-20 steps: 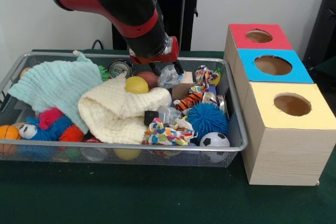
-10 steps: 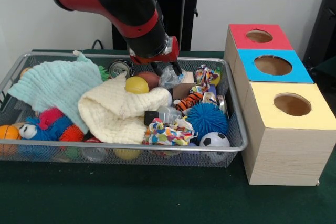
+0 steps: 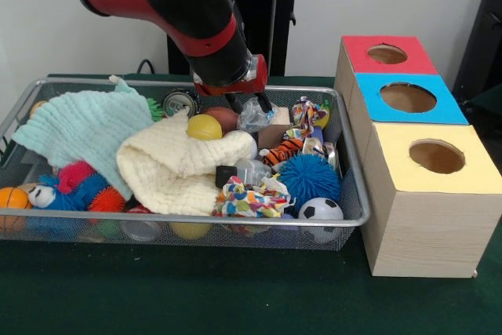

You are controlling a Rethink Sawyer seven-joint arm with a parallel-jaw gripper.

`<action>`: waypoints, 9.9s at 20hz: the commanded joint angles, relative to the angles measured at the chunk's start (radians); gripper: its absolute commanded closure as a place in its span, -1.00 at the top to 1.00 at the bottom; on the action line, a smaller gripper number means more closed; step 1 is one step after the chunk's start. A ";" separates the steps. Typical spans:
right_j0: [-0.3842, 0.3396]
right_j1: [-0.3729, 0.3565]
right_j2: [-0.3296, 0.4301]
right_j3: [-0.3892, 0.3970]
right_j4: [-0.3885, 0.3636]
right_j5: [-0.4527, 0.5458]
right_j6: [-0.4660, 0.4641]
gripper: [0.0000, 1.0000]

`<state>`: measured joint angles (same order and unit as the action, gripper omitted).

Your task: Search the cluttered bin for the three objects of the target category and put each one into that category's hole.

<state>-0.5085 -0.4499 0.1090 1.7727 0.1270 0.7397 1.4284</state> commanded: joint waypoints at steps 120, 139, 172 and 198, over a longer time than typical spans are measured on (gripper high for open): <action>-0.440 -0.165 0.754 0.501 0.046 -0.754 0.454 -1.00; -0.427 -0.084 0.791 0.468 0.027 -0.913 0.543 -1.00; -0.258 -0.122 0.751 0.453 0.113 -0.910 0.719 -1.00; -0.205 -0.240 0.625 0.443 0.084 -0.681 0.615 -1.00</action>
<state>-0.7337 -0.6450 0.8103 2.3020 0.1766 -0.0080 1.9017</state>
